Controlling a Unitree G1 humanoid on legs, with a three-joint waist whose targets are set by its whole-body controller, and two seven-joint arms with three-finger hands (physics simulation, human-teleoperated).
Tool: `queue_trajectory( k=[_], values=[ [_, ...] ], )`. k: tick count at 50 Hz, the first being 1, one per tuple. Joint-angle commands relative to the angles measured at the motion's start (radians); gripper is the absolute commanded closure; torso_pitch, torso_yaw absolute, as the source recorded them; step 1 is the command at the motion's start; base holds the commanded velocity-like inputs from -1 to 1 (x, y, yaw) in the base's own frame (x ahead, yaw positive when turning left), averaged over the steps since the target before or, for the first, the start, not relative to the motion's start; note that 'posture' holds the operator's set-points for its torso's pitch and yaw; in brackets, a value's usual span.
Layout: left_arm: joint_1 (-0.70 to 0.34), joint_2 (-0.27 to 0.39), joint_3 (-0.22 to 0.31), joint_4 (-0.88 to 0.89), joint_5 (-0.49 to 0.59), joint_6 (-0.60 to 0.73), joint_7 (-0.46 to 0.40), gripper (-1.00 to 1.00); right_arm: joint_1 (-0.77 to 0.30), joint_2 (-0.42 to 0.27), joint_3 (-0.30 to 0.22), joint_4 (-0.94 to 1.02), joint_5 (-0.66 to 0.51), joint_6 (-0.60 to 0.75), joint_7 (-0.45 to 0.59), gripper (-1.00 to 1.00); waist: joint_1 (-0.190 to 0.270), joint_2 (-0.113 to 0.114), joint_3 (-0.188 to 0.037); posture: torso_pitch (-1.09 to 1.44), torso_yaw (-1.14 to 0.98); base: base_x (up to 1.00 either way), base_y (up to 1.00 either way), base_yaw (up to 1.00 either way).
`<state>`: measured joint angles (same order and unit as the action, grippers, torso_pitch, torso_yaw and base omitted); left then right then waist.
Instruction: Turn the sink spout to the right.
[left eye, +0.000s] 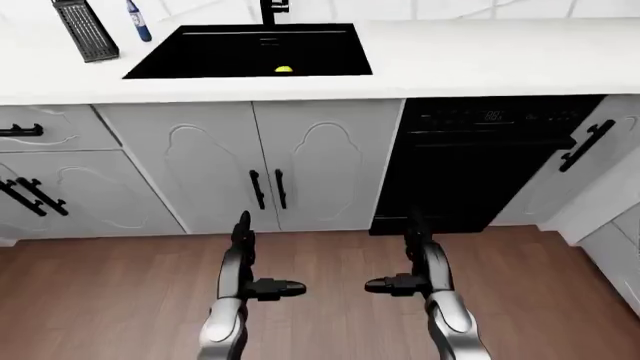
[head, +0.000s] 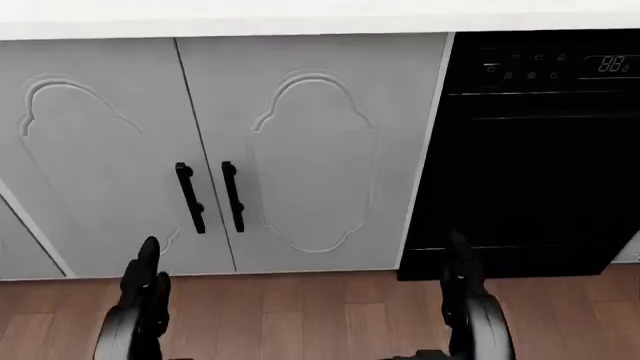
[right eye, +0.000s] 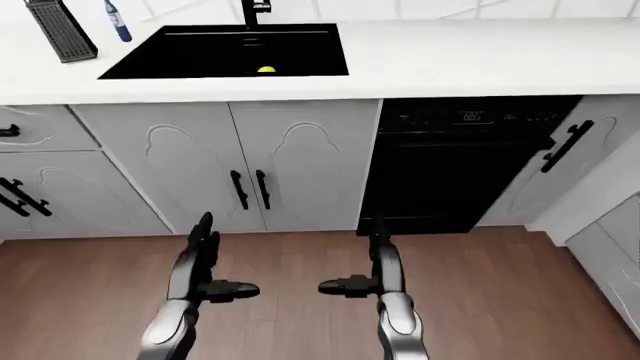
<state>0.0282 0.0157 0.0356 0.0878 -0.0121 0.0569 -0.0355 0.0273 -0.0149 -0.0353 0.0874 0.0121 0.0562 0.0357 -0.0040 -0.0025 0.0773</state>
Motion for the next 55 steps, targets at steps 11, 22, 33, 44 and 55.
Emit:
queue_trajectory(
  k=[11, 22, 33, 44, 55],
  values=[
    [-0.037, 0.006, 0.008, -0.074, -0.010, -0.065, 0.002, -1.00, -0.032, -0.003, -0.003, -0.011, 0.008, -0.125, -0.001, -1.00, 0.008, -0.005, -0.074, 0.00, 0.00, 0.00, 0.00, 0.00],
    [-0.048, 0.008, 0.013, -0.051, -0.007, -0.077, 0.005, -1.00, -0.019, -0.004, 0.001, -0.030, -0.022, -0.136, -0.012, -1.00, 0.007, -0.004, -0.090, 0.00, 0.00, 0.00, 0.00, 0.00],
    [-0.034, 0.009, 0.014, -0.084, -0.007, -0.064, 0.003, -1.00, -0.019, -0.003, -0.003, -0.039, -0.005, -0.135, -0.003, -1.00, -0.023, 0.076, -0.059, 0.00, 0.00, 0.00, 0.39, 0.00],
    [-0.064, 0.011, 0.021, -0.029, -0.008, -0.079, 0.007, -1.00, -0.044, -0.010, -0.019, 0.009, 0.007, -0.143, -0.005, -1.00, 0.009, -0.020, -0.071, 0.00, 0.00, 0.00, 0.00, 0.00],
    [-0.634, 0.231, 0.154, 0.078, -0.088, 0.340, 0.046, -1.00, -0.447, -0.181, -0.133, -0.141, 0.080, 0.436, 0.049, -1.00, 0.009, -0.007, -0.095, 0.00, 0.00, 0.00, 0.00, 0.00]
  ],
)
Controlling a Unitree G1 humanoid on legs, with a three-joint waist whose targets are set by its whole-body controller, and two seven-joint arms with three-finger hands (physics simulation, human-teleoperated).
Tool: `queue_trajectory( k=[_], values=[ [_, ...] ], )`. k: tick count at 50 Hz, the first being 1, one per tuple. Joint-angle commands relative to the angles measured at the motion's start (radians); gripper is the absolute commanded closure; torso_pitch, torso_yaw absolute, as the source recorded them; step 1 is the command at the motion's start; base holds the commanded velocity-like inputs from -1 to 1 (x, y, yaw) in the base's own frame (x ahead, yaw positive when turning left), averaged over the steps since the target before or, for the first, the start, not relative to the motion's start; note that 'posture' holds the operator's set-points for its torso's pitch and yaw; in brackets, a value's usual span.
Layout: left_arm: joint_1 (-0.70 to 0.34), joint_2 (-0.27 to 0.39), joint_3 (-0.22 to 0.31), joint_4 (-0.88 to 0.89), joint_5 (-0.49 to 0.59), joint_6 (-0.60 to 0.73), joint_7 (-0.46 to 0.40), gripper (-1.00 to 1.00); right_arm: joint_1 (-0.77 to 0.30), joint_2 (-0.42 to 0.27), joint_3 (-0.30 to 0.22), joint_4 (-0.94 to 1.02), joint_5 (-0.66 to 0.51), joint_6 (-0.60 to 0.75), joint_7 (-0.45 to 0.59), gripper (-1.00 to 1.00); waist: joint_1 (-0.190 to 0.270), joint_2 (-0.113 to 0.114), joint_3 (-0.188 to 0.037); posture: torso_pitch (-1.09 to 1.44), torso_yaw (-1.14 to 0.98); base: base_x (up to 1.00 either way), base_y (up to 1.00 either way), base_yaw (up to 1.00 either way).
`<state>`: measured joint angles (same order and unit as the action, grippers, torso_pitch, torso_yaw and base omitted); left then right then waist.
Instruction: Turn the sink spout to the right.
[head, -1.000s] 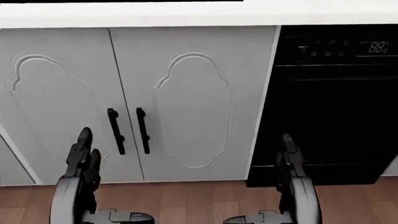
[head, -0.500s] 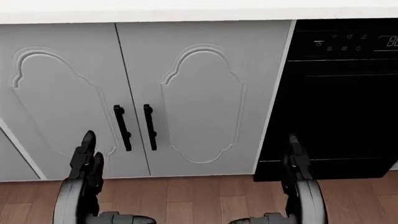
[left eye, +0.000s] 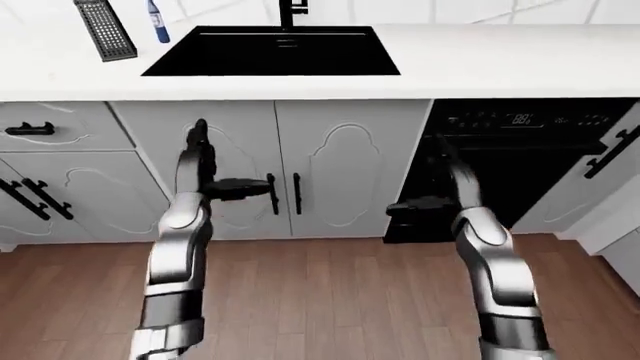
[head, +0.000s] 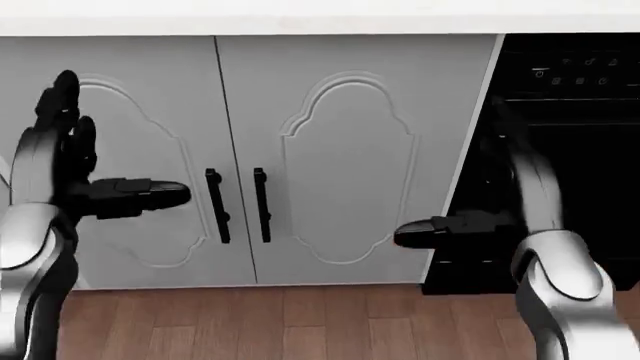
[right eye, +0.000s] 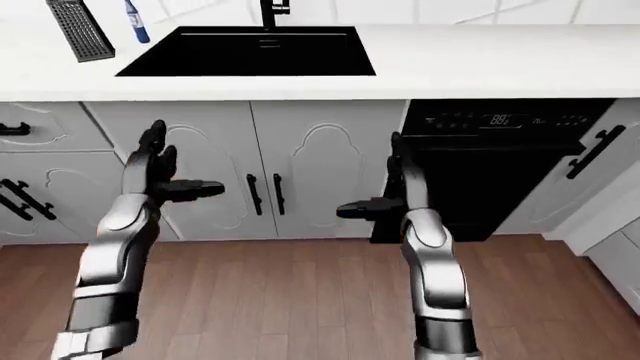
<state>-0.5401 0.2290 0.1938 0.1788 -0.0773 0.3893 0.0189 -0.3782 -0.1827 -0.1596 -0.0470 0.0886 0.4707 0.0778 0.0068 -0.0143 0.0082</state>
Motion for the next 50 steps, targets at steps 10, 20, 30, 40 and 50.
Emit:
queue_trajectory(
  k=[10, 20, 30, 40, 50],
  values=[
    [-0.291, 0.155, 0.017, 0.144, -0.069, 0.089, 0.014, -1.00, -0.277, -0.127, -0.054, -0.013, 0.027, 0.251, 0.007, -1.00, -0.003, 0.017, -0.033, 0.00, 0.00, 0.05, 0.00, 0.00],
    [-0.286, 0.169, 0.027, 0.053, -0.066, 0.149, 0.027, -1.00, -0.279, -0.134, -0.044, -0.003, 0.031, 0.242, -0.005, -1.00, 0.001, -0.019, 0.015, 0.00, 0.00, 0.38, 0.00, 0.00],
    [-0.273, 0.182, 0.036, -0.045, -0.072, 0.205, 0.038, -1.00, -0.267, -0.132, -0.044, -0.020, 0.026, 0.246, -0.006, -1.00, -0.019, 0.116, -0.014, 0.00, 0.00, 0.30, 0.00, 0.00],
    [-0.309, 0.211, 0.051, 0.019, -0.075, 0.188, 0.037, -1.00, -0.280, -0.134, -0.040, -0.032, 0.013, 0.267, -0.002, -1.00, 0.009, 0.021, 0.010, 0.00, 0.00, 0.27, 0.00, 0.00],
    [-0.316, 0.233, 0.060, 0.046, -0.086, 0.182, 0.040, -1.00, -0.275, -0.139, -0.049, -0.067, 0.011, 0.293, 0.002, -1.00, -0.006, -0.012, 0.003, 0.00, 0.00, 0.27, 0.00, 0.00]
  ],
)
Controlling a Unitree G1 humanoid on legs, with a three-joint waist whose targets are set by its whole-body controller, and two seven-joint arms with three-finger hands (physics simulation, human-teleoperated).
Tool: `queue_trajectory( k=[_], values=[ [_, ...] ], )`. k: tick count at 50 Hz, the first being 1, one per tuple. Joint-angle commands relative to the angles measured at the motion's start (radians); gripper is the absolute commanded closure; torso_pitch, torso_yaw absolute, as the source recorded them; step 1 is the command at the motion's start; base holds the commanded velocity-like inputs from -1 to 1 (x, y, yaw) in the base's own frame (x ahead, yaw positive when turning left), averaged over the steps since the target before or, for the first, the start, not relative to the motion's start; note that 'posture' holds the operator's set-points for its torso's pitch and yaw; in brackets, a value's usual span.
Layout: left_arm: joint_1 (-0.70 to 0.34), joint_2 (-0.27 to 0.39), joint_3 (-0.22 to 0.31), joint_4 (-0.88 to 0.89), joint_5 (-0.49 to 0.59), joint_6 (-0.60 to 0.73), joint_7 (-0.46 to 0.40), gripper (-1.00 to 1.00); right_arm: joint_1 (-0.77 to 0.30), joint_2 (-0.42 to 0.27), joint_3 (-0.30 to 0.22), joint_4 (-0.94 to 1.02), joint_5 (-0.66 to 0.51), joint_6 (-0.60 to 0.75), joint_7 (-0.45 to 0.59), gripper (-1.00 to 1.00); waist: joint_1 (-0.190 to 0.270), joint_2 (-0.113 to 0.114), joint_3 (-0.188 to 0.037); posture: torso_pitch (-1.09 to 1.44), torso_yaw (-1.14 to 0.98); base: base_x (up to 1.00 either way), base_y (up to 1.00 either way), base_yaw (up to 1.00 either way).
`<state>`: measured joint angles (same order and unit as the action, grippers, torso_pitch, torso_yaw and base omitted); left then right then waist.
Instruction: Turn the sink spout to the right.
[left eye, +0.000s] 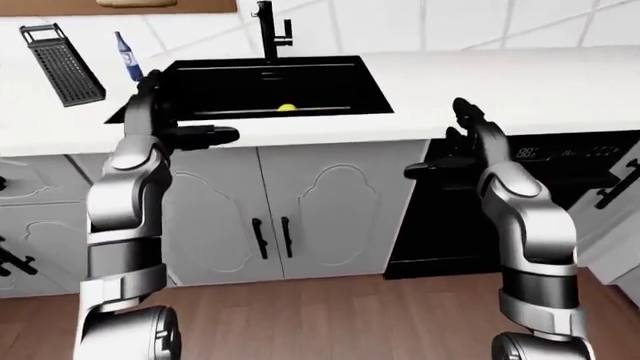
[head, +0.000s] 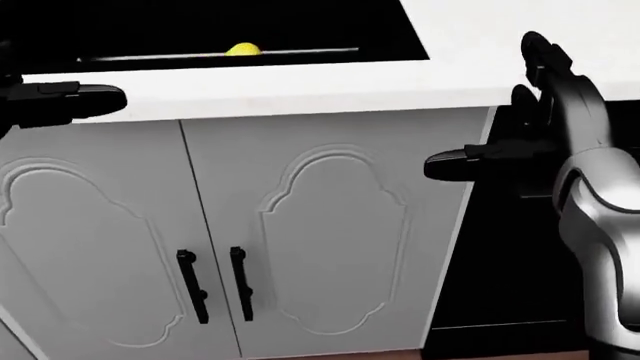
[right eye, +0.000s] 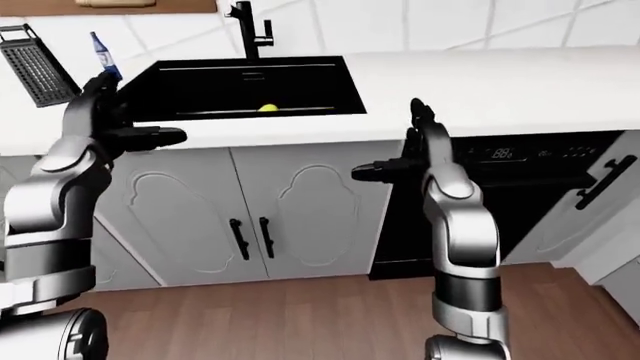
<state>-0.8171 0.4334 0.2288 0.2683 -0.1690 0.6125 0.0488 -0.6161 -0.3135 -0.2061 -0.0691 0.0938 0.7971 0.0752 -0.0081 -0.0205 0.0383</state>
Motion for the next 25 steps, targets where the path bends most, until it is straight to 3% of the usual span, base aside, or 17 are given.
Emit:
queue_trajectory(
  k=[1, 4, 6, 7, 8, 9, 13, 17, 19, 20, 21, 22, 23, 25],
  values=[
    [-0.039, 0.032, 0.027, -0.039, 0.005, -0.044, 0.011, -1.00, -0.037, -0.009, -0.004, -0.046, 0.006, -0.033, 0.005, -1.00, 0.007, 0.004, -0.022, 0.00, 0.00, 0.27, 0.00, 0.00],
    [-0.044, 0.045, 0.034, -0.023, -0.002, -0.047, 0.011, -1.00, -0.038, -0.009, -0.002, -0.054, 0.005, -0.024, 0.004, -1.00, -0.002, 0.045, -0.018, 0.00, 0.00, 0.27, 0.00, 0.00],
    [-0.047, 0.054, 0.035, -0.013, -0.005, -0.049, 0.012, -1.00, -0.043, -0.011, -0.002, -0.059, 0.005, -0.016, 0.005, -1.00, -0.008, 0.097, -0.031, 0.00, 0.00, 0.27, 0.00, 0.00],
    [-0.050, 0.058, 0.036, -0.004, -0.005, -0.052, 0.011, -1.00, -0.046, -0.014, -0.002, -0.063, 0.004, -0.009, 0.005, -1.00, -0.006, 0.136, -0.046, 0.00, 0.00, 0.27, 0.00, 0.00],
    [-0.053, 0.062, 0.037, 0.005, -0.006, -0.055, 0.011, -1.00, -0.051, -0.017, -0.004, -0.066, 0.005, -0.001, 0.006, -1.00, 0.002, 0.086, -0.030, 0.00, 0.00, 0.27, 0.00, 0.00],
    [-0.057, 0.067, 0.039, 0.009, -0.008, -0.055, 0.011, -1.00, -0.056, -0.020, -0.004, -0.067, 0.004, 0.006, 0.007, -1.00, -0.004, 0.110, -0.029, 0.00, 0.00, 0.27, 0.00, 0.00],
    [-0.060, 0.067, 0.035, 0.009, -0.011, -0.052, 0.016, -1.00, -0.076, -0.028, -0.005, -0.073, 0.003, 0.028, 0.010, -1.00, 0.012, 0.082, -0.037, 0.00, 0.00, 0.27, 0.00, 0.00],
    [-0.064, 0.064, 0.029, 0.016, -0.009, -0.053, 0.017, -1.00, -0.126, -0.047, -0.015, -0.053, 0.016, 0.058, 0.022, -1.00, 0.023, 0.033, -0.025, 0.00, 0.00, 0.27, 0.00, 0.00],
    [-0.070, 0.065, 0.028, 0.022, -0.007, -0.052, 0.018, -1.00, -0.166, -0.062, -0.016, -0.002, 0.020, 0.054, 0.026, -1.00, 0.028, -0.006, -0.030, 0.00, 0.00, 0.27, 0.00, 0.00],
    [-0.071, 0.065, 0.029, 0.020, -0.008, -0.049, 0.018, -1.00, -0.185, -0.065, -0.017, 0.024, 0.030, 0.051, 0.033, -1.00, 0.029, -0.037, -0.039, 0.00, 0.00, 0.27, 0.00, 0.00],
    [-0.072, 0.065, 0.029, 0.017, -0.009, -0.045, 0.018, -1.00, -0.207, -0.071, -0.013, 0.055, 0.032, 0.047, 0.034, -1.00, 0.033, -0.043, -0.054, 0.00, 0.00, 0.27, 0.00, 0.00],
    [-0.074, 0.066, 0.029, 0.017, -0.009, -0.043, 0.018, -1.00, -0.222, -0.073, -0.008, 0.076, 0.033, 0.044, 0.035, -1.00, 0.020, -0.027, -0.036, 0.00, 0.00, 0.27, 0.00, 0.00],
    [-0.078, 0.067, 0.029, 0.023, -0.008, -0.044, 0.017, -1.00, -0.231, -0.075, -0.002, 0.096, 0.030, 0.037, 0.034, -1.00, 0.024, -0.044, -0.027, 0.00, 0.00, 0.27, 0.00, 0.00],
    [-0.079, 0.071, 0.031, 0.022, -0.009, -0.041, 0.016, -1.00, -0.244, -0.077, 0.002, 0.122, 0.029, 0.028, 0.036, -1.00, 0.012, -0.031, -0.034, 0.00, 0.00, 0.27, 0.00, 0.00]
  ],
)
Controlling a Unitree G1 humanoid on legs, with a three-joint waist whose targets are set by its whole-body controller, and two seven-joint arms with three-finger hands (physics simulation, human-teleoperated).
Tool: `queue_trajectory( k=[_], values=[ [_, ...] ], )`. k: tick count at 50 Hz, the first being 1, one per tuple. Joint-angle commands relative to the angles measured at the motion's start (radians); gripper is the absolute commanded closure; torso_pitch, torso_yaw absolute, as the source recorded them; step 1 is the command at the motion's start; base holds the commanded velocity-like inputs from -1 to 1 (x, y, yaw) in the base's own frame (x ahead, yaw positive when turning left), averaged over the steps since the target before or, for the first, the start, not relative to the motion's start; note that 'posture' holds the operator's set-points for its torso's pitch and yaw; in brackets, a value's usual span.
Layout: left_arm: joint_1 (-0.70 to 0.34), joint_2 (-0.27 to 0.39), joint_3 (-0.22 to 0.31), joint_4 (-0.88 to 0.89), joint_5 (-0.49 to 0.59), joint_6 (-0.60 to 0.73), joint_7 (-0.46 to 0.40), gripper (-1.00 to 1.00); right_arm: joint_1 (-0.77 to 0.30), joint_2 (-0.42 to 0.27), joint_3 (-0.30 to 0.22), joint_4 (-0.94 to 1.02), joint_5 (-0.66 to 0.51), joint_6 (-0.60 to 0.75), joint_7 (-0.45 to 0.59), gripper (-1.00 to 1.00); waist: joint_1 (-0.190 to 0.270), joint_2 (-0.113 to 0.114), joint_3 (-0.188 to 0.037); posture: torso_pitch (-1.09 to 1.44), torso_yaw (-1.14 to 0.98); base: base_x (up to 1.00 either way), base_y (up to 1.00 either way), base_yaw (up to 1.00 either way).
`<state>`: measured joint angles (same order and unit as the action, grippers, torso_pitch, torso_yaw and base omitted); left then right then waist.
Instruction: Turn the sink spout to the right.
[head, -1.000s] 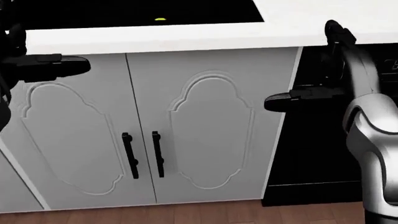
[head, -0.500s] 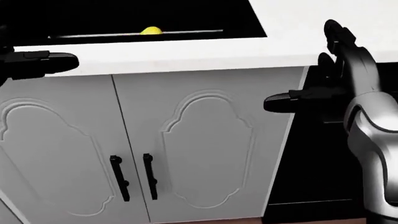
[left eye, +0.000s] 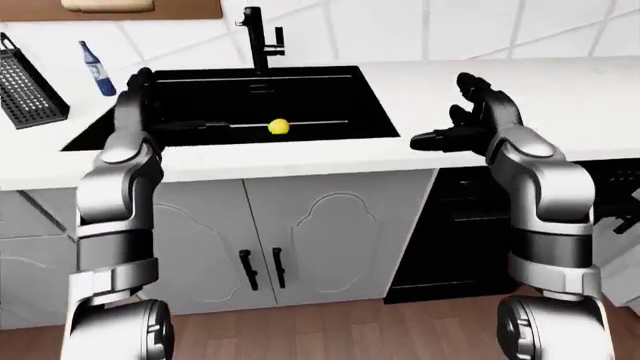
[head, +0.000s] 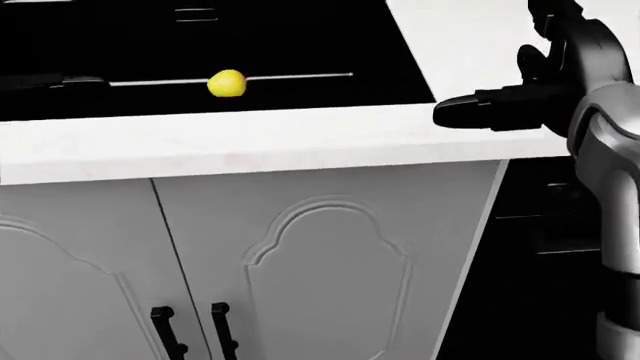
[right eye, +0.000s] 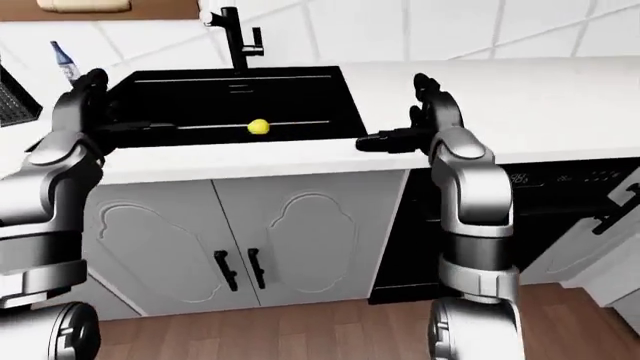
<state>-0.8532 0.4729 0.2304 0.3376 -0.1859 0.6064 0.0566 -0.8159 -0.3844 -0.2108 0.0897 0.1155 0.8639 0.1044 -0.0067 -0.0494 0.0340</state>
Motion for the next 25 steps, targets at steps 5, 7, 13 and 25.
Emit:
queue_trajectory(
  k=[5, 7, 13, 25],
  values=[
    [-0.061, 0.048, 0.035, 0.012, 0.010, -0.058, 0.003, -1.00, -0.039, -0.010, 0.012, -0.050, -0.001, -0.029, 0.010, -1.00, 0.001, 0.043, -0.001, 0.00, 0.00, 0.21, 0.00, 0.00],
    [-0.071, 0.060, 0.040, 0.036, 0.007, -0.066, 0.001, -1.00, -0.031, -0.013, 0.009, -0.066, -0.005, -0.018, 0.012, -1.00, -0.006, 0.060, -0.014, 0.00, 0.00, 0.00, 0.00, 0.00],
    [-0.115, 0.095, 0.037, 0.065, 0.006, -0.052, 0.001, -1.00, -0.031, -0.009, 0.002, -0.070, 0.002, -0.014, 0.007, -1.00, -0.008, 0.083, -0.021, 0.00, 0.00, 0.01, 0.00, 0.00],
    [-0.144, 0.134, 0.048, 0.139, 0.004, -0.083, -0.006, -1.00, -0.033, -0.007, 0.007, -0.084, -0.001, -0.001, 0.006, -1.00, -0.001, 0.058, -0.023, 0.00, 0.00, 0.04, 0.00, 0.00]
  ],
)
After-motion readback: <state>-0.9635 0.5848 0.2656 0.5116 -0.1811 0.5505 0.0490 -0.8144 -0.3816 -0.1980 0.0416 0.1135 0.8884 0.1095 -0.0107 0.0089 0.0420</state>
